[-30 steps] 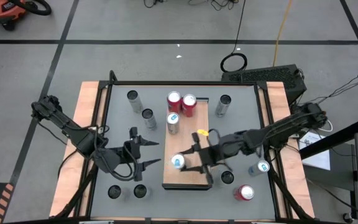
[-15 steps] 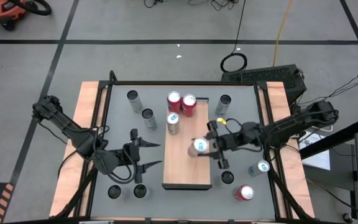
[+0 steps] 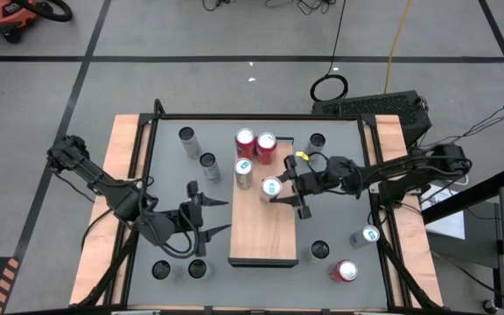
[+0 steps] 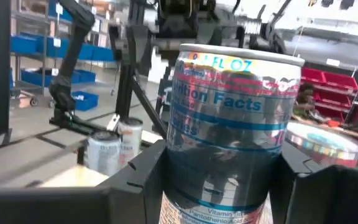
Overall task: Place canned beverage on shelf
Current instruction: Put the left blue soda can on the shelf aligned with the other orange soda can
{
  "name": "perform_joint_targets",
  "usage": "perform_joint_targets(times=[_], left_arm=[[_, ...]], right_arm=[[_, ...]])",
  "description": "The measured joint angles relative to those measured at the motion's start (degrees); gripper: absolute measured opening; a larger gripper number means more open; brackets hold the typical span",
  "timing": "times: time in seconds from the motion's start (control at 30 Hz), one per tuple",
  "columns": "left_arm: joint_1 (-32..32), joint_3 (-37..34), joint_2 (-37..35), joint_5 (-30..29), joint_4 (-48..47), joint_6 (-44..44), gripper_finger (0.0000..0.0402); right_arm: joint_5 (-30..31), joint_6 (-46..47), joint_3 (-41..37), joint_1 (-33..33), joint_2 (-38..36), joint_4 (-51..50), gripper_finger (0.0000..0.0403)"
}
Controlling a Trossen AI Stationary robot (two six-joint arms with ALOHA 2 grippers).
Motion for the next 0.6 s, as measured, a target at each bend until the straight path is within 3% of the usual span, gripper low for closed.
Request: perform_joint_targets(times=[0.6], left_arm=[[0.84,0.02,0.24,0.2,-0.3,0.39,0.0261]], right_arm=[[3.75,-0.8,0.02,-2.4,1.88,-1.41,0.0155]])
